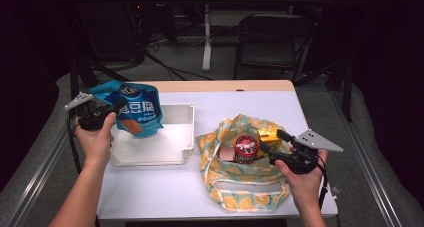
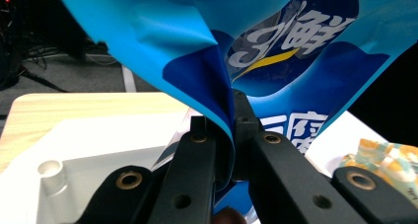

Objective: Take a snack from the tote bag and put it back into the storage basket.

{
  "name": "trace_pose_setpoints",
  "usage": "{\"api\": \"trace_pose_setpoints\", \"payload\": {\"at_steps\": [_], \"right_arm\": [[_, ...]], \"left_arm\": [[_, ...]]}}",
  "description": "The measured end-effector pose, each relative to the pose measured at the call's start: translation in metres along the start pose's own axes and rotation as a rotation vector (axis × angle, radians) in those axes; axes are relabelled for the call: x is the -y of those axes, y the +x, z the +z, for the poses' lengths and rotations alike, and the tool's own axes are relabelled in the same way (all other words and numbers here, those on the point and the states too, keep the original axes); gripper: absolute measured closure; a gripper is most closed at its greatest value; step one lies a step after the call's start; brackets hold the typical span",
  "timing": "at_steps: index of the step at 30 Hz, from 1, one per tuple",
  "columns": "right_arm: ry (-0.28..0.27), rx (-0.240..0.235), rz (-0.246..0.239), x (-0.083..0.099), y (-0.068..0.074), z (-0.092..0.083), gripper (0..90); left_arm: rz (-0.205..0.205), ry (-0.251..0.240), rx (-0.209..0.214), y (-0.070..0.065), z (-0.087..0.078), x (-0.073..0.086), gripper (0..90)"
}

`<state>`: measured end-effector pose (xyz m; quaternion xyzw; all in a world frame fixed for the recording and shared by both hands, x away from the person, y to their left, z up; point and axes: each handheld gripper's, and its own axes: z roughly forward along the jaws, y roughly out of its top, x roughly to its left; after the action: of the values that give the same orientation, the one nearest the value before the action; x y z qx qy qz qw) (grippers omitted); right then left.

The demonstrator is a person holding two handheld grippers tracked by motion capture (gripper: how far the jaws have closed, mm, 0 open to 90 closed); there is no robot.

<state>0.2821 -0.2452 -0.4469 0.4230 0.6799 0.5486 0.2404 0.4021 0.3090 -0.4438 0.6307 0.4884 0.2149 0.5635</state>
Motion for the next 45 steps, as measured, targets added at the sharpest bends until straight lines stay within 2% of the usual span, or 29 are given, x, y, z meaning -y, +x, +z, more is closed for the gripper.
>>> {"api": "trace_pose_setpoints", "payload": {"at_steps": [3,10,17,19,24,30,33,36,38,40,45], "right_arm": [[-0.004,0.010,0.012,0.001,-0.003,-0.002,25.1],[0.010,0.024,0.004,0.004,-0.005,-0.004,24.2],[0.004,0.051,0.013,0.004,-0.010,-0.009,21.9],[0.002,0.063,0.016,0.005,-0.010,-0.009,21.0],[0.018,0.080,0.006,0.007,-0.010,-0.009,19.1],[0.016,0.112,0.024,0.011,-0.009,-0.004,17.3],[0.015,0.121,0.031,0.012,-0.008,-0.003,17.3],[0.018,0.134,0.031,0.013,-0.008,-0.002,17.0],[0.011,0.137,0.037,0.014,-0.008,-0.001,16.6],[0.017,0.146,0.038,0.014,-0.007,-0.001,16.4],[0.021,0.150,0.041,0.015,-0.005,0.002,15.8]], "left_arm": [[-0.017,0.003,-0.004,0.006,0.003,0.002,89.6],[-0.050,-0.006,0.002,0.020,0.011,0.001,89.5],[-0.043,-0.003,0.001,0.029,0.017,0.000,89.4],[-0.058,0.001,0.001,0.032,0.018,0.001,89.4],[-0.039,0.028,-0.018,0.034,0.021,0.007,88.9],[-0.080,0.014,-0.022,0.038,0.018,0.011,86.1],[-0.099,0.011,-0.026,0.040,0.015,0.011,79.1],[-0.123,-0.013,-0.031,0.041,0.010,0.010,63.0],[-0.106,0.000,-0.069,0.037,0.008,0.009,52.5],[-0.085,0.017,-0.081,0.033,0.006,0.009,40.7],[-0.025,0.052,-0.118,0.018,0.000,0.014,23.7]]}}
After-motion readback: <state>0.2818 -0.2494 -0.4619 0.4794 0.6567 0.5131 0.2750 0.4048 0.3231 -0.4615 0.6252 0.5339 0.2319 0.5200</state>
